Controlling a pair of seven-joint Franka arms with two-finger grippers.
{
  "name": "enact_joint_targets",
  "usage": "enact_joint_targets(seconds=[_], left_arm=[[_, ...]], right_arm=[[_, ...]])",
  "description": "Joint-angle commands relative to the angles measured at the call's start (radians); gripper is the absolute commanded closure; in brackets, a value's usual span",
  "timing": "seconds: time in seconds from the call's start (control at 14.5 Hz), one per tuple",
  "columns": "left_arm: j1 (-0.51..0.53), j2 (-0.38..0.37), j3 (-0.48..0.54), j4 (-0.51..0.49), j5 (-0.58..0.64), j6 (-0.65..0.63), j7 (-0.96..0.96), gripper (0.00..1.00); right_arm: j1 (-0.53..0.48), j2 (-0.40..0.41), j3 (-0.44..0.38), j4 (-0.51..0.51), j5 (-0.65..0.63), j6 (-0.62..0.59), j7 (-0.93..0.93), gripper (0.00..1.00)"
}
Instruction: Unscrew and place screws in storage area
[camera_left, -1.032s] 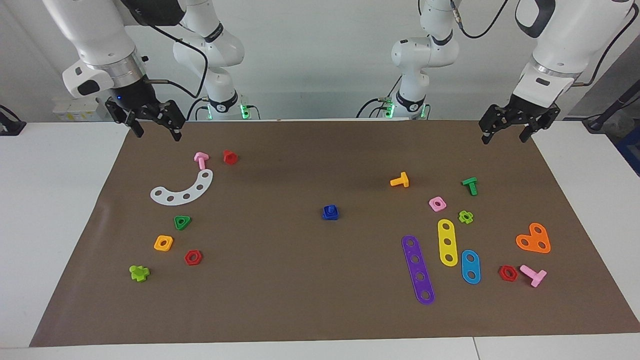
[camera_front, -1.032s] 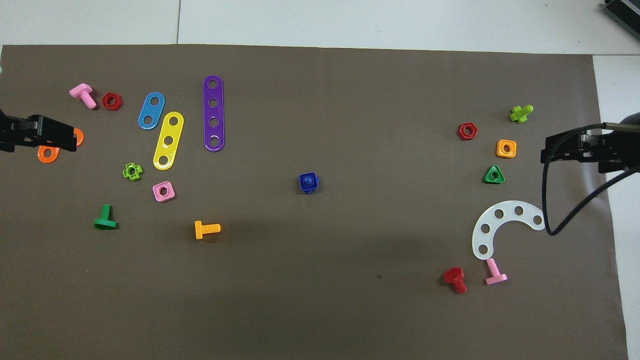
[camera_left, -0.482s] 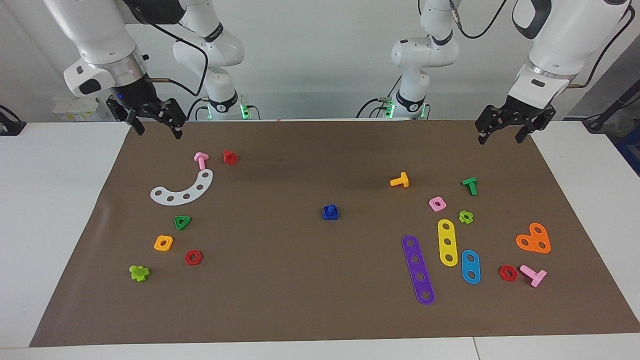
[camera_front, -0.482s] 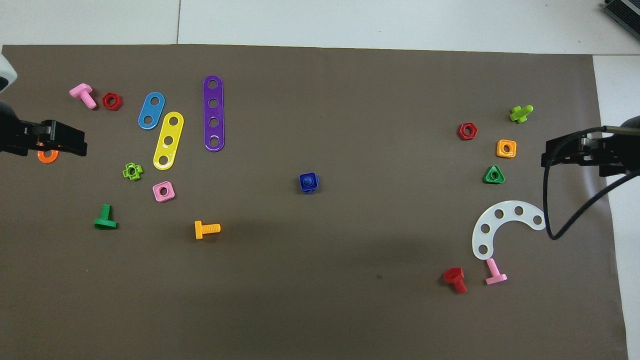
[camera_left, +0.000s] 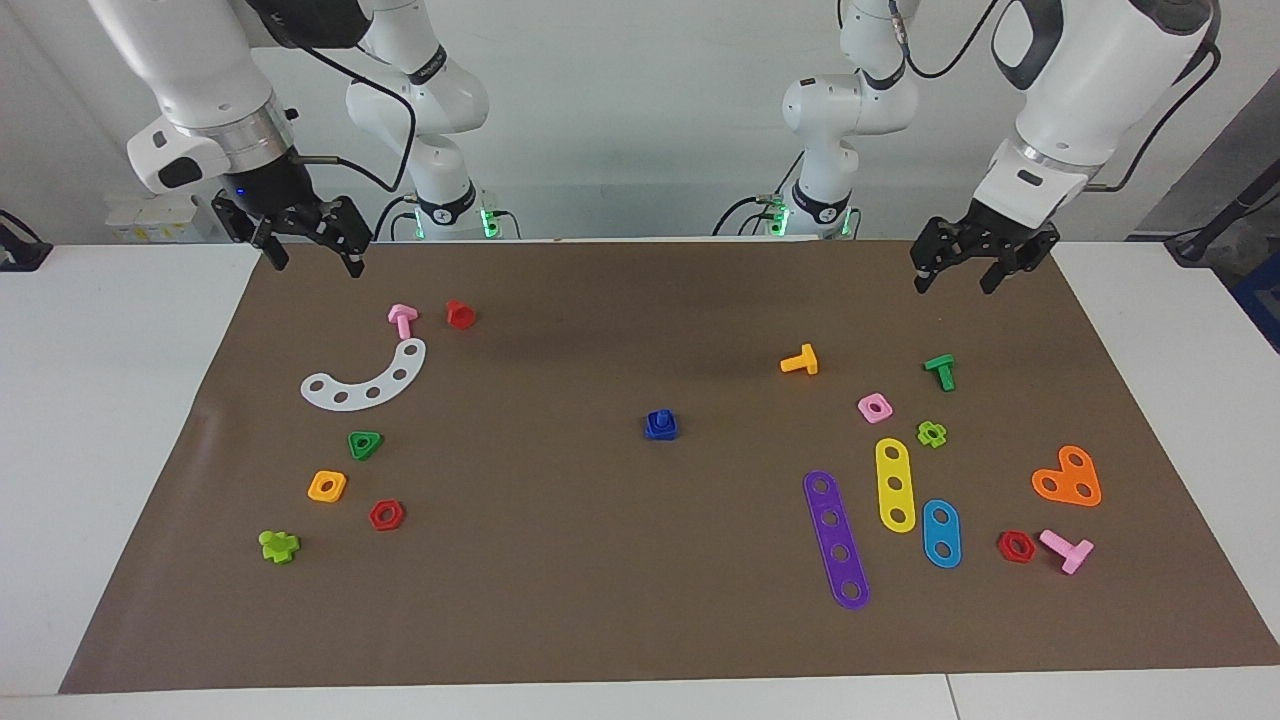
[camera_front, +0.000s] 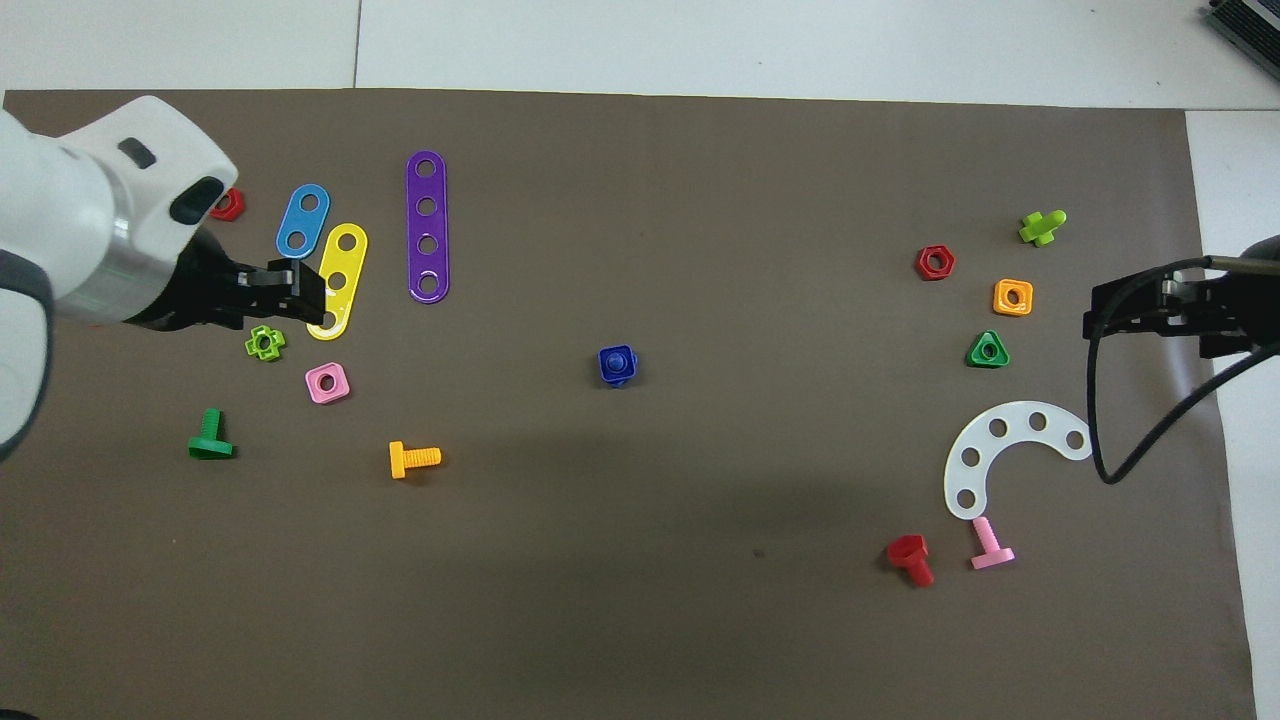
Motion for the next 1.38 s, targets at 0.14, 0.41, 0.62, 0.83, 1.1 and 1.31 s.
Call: enact_joint_targets(seconds=[0.14, 0.41, 0.62, 0.83, 1.1, 1.31], left_arm=[[-0.16, 0.117, 0.016, -0.008, -0.006, 0.146, -0.227, 0.68], [-0.234, 0.192, 0.016, -0.001, -0.009, 0.252, -0.328, 0.76], [-0.288, 0.295, 0.018, 0.035, -0.003, 0.306, -0.37, 0.54], [-0.329, 0.39, 0.023, 0.074, 0.014, 0.371, -0.413, 0.18], [-0.352, 0.424, 0.023, 0.065, 0.048, 0.432, -0.437, 0.09], [-0.377, 0.43, 0.023, 0.026, 0.049, 0.469, -0.451, 0.09]], right_arm=[[-0.005, -0.02, 0.005, -0.019, -0.013, 0.0, -0.032, 0.0], [-0.006, -0.02, 0.005, -0.019, -0.013, 0.006, -0.033, 0.0], [-0.006, -0.02, 0.005, -0.017, -0.013, -0.005, -0.033, 0.0], [-0.005, -0.02, 0.007, -0.017, -0.013, -0.002, -0.033, 0.0], [-0.006, -0.02, 0.007, -0.017, -0.011, 0.003, -0.035, 0.0], [-0.006, -0.02, 0.007, -0.017, -0.013, 0.006, -0.035, 0.0]])
